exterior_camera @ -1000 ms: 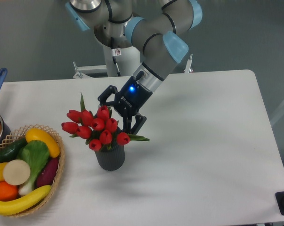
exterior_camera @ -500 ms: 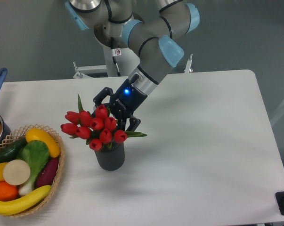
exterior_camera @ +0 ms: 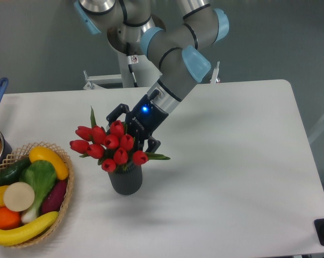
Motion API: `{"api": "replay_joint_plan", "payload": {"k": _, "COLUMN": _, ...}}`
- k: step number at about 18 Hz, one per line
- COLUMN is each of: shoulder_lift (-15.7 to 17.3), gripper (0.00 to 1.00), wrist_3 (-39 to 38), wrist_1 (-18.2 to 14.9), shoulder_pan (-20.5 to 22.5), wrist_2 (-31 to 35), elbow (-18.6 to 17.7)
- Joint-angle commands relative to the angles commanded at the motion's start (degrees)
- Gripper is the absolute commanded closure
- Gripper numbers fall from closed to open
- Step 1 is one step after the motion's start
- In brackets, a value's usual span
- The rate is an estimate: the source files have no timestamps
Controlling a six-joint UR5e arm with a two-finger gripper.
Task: Pick up the flowers from the vase
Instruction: 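Close the gripper on the tulip stems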
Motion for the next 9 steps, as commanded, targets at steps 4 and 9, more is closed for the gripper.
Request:
{"api": "replay_joint_plan", "payload": {"k": 4, "shoulder_lift": 0.09, "gripper": 0.30, "wrist_3": -0.26, "wrist_1": 0.00, "shoulder_pan": -0.18, "wrist_2": -0.09, "elbow": 0.17}}
{"api": "replay_joint_plan", "payload": {"k": 9, "shoulder_lift": 0.18, "gripper": 0.53, "wrist_3": -0.27, "wrist_1": 0.00, "shoulder_pan": -0.18, "wrist_2": -0.35, "elbow": 0.35}}
